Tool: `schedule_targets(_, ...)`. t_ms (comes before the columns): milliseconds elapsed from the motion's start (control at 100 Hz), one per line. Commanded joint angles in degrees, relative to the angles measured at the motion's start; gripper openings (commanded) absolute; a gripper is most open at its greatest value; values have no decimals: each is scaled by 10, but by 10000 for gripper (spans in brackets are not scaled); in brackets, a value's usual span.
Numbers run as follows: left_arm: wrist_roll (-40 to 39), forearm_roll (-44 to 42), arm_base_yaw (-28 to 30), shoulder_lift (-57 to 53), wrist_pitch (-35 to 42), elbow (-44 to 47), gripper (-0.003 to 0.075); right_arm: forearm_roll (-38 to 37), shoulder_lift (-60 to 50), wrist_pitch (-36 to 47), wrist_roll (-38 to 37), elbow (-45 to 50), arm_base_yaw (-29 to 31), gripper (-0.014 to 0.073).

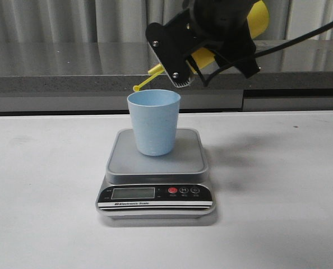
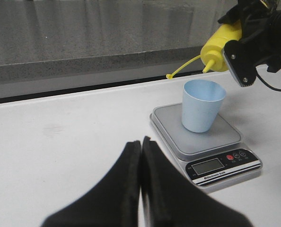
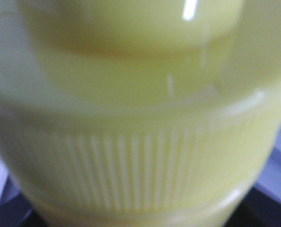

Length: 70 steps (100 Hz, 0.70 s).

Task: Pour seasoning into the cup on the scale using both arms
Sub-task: 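Tip the bottle nozzle down over the cup with the right gripper, then turn the bottle upright and carry it back with the right gripper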

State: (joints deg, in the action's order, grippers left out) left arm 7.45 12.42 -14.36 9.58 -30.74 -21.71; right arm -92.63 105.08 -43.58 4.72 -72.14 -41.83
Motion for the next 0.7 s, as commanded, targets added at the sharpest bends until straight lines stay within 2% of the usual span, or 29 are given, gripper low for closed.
schedule_targets(0,-6,10,1,5,45,-15,-20,-18,-29,-31,-79,-14,2,121)
schedule_targets(160,-6,10,1,5,45,-15,-20,10,-49,-36,-245,-14,5,121)
schedule_targets(280,-6,10,1,5,45,-15,-20,57,-74,-31,-388,-14,21,121)
schedule_targets(350,-6,10,1,5,45,-15,-20,90,-89,-15,-445,-14,37,121)
schedule_targets(420,-6,10,1,5,45,-15,-20,131,-107,15,-475,-14,57,120)
schedule_targets(560,-6,10,1,5,45,-15,-20,226,-134,81,-483,-12,102,93)
schedule_targets(690,-6,10,1,5,45,-15,-20,278,-152,140,-502,1,141,67)
